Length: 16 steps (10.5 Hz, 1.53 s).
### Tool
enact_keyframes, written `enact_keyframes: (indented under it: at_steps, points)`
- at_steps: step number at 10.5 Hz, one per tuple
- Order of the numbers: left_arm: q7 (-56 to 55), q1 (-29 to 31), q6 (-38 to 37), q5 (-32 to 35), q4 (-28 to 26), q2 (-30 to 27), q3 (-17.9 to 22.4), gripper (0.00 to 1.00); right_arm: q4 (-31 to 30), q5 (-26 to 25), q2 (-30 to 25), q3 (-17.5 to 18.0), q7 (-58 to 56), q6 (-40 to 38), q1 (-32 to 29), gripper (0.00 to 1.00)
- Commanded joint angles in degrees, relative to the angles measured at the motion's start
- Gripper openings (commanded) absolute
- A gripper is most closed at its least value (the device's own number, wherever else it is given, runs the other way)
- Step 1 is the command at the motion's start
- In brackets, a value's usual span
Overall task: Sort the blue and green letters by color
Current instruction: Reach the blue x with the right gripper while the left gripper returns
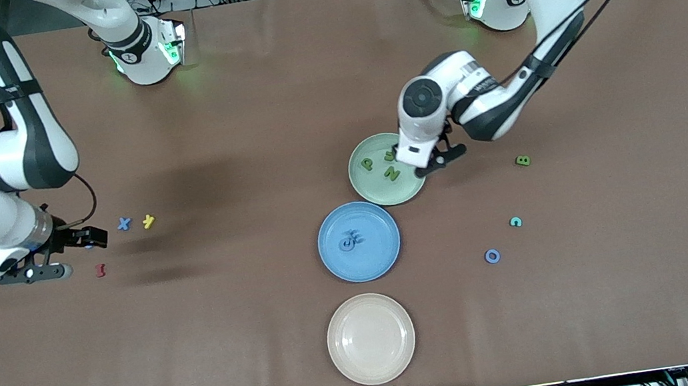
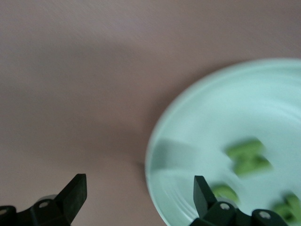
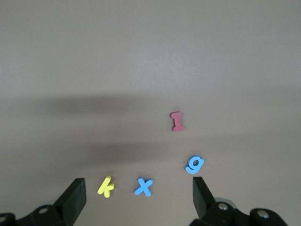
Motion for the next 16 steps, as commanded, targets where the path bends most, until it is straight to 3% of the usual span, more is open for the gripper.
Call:
enact_keyframes:
  at_steps: [1,5,8,16]
  points:
    - [4.98,4.37,-0.24,2.59,-0.09,-0.64,1.76,1.0,-13.63,-1.06,-4.29,0.98,-0.15,14.62,-3.5,1.0]
    - [11.07,10.63,1.24,4.69,-4.21,-1.61,1.58,1.0,-18.56,-1.06,-3.67,0.98,0.28,21.14,-5.01,1.0]
    - [11.07,14.58,9.92,6.02,-12.82,-6.69,0.62,1.0,-21.99,-1.06,-2.53,0.98,1.42,26.6,-4.92,1.0]
    - [22.4,25.84,10.48,6.82,-12.76,-7.33,0.44,1.0,-23.23,-0.97,1.6,1.07,3.71,30.22,-4.65,1.0]
